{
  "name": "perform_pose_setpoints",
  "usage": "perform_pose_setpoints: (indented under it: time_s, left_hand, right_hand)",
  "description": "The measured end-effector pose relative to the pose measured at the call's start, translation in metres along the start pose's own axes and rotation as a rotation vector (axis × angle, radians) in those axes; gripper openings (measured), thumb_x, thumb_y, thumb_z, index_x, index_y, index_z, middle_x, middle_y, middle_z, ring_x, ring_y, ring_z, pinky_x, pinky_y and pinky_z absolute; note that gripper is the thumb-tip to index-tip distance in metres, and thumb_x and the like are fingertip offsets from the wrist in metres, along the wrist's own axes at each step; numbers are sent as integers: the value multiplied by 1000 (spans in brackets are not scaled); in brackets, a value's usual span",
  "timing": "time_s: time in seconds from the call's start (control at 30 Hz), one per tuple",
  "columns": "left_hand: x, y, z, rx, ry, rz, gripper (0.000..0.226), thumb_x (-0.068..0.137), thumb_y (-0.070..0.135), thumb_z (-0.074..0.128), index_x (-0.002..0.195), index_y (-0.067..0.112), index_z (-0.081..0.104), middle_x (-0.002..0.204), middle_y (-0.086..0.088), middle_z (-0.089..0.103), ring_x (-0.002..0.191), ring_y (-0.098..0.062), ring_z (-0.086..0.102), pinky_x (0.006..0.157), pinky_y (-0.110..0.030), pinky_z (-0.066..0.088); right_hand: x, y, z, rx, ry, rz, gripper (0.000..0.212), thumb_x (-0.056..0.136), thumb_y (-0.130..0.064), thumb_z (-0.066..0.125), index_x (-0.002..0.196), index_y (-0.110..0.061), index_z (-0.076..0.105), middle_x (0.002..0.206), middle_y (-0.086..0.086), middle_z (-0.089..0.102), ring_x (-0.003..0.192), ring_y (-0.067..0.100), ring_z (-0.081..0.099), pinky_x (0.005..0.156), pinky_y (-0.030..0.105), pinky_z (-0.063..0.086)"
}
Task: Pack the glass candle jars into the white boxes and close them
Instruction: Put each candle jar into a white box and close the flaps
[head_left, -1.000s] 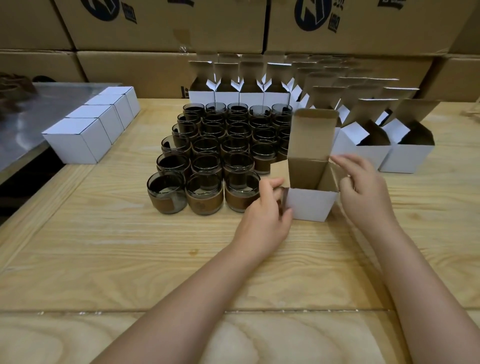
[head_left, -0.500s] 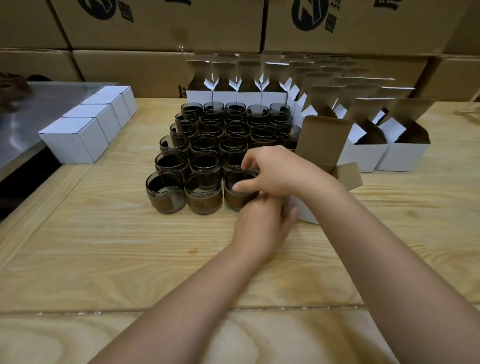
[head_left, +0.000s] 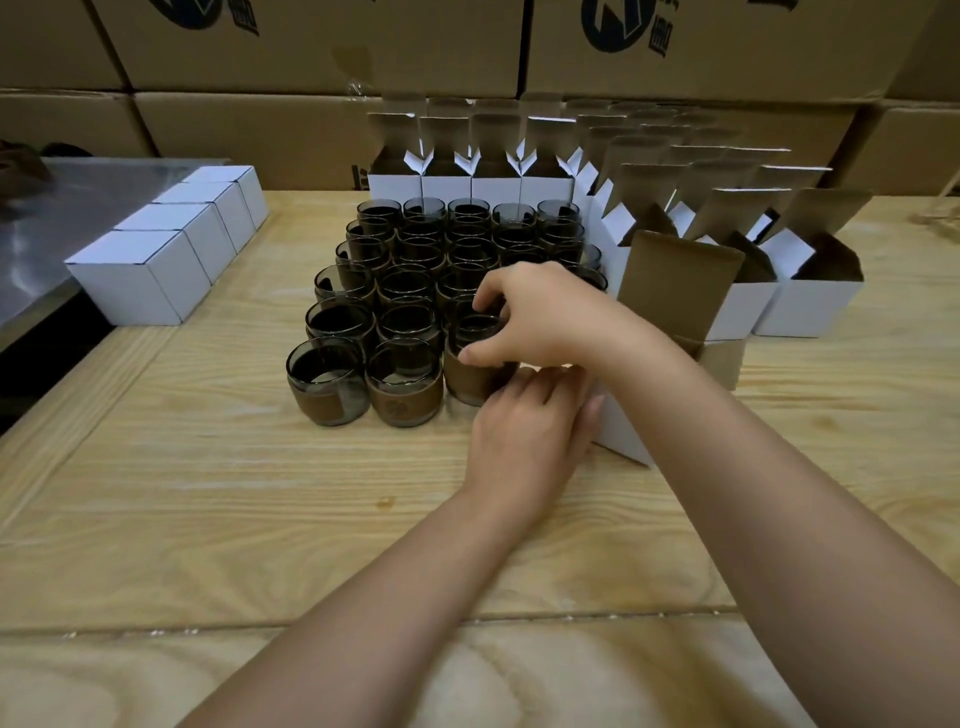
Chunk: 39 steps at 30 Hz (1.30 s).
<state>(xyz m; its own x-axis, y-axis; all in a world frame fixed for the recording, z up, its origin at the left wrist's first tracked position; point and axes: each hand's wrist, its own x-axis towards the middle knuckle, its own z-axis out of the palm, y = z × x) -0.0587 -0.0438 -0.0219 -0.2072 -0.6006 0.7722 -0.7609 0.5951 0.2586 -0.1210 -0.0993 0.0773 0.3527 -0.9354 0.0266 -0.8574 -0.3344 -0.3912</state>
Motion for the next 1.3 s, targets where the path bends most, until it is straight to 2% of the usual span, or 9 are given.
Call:
perform_pose_setpoints:
  time_s: [0.1,0.37,0.47,0.57,0.67,0.83,1.0,1.17,1.3]
  left_hand:
    - [0,-1,2,-9,21,29,25,86,21,54,91,3,70,73,-9,67,67,-31,63,52,-32,51]
    - [-1,-4,4,-84,31,-23,18,87,16,63,95,2,71,76,-10,64,69,-31,62,58,-37,52]
    - [-1,-5,3,-89,30,-68,13,83,7,72,95,2,70,77,-10,63,70,-29,62,60,-35,50]
    - [-1,-5,0,-125,10,-95,16,85,6,69,100,1,69,81,-11,63,73,-29,61,61,-38,53]
    - [0,-4,-2,-127,-13,-101,18,87,8,66,103,1,69,83,-13,63,76,-30,60,62,-43,52]
    - [1,-2,-3,-124,-22,-104,19,86,8,66,103,0,69,82,-13,63,76,-30,61,62,-42,52]
    - [1,-4,-3,-125,-15,-100,19,85,8,67,104,1,69,82,-12,63,76,-29,61,63,-40,52]
    - [0,-5,-1,-115,-4,-104,16,84,8,69,99,3,69,78,-9,61,72,-26,59,60,-38,51]
    - [0,-5,0,-112,2,-102,16,85,9,67,99,3,70,78,-8,61,73,-25,59,60,-38,50]
  right_hand:
    - [-2,-2,-11,29,60,-32,54,77,-48,73,122,-22,58,95,-8,50,94,9,46,60,17,34]
    - [-20,-6,-42,142,198,-52,47,76,-53,72,114,-26,64,81,-21,50,86,4,53,60,9,34]
    - [-29,2,-57,149,255,-23,45,74,-56,71,109,-27,66,93,-14,59,92,7,55,61,14,39]
    - [-37,16,-70,134,271,53,47,71,-59,71,107,-28,67,105,-5,63,98,13,57,64,24,44]
    - [-42,30,-75,87,262,139,46,71,-58,72,103,-26,66,95,-6,62,85,8,57,58,21,41]
    - [-46,43,-64,-27,259,237,38,70,-54,75,81,-23,57,77,-9,54,89,12,44,53,19,29]
    - [-41,48,-40,-98,224,295,54,67,-55,77,92,-17,49,88,1,56,80,15,50,50,25,32]
    - [-36,48,-17,-183,176,312,62,70,-51,78,103,-9,45,83,5,53,80,23,52,49,27,33]
    - [-31,48,-17,-189,119,351,60,70,-49,79,101,-9,47,78,3,47,79,24,52,49,28,32]
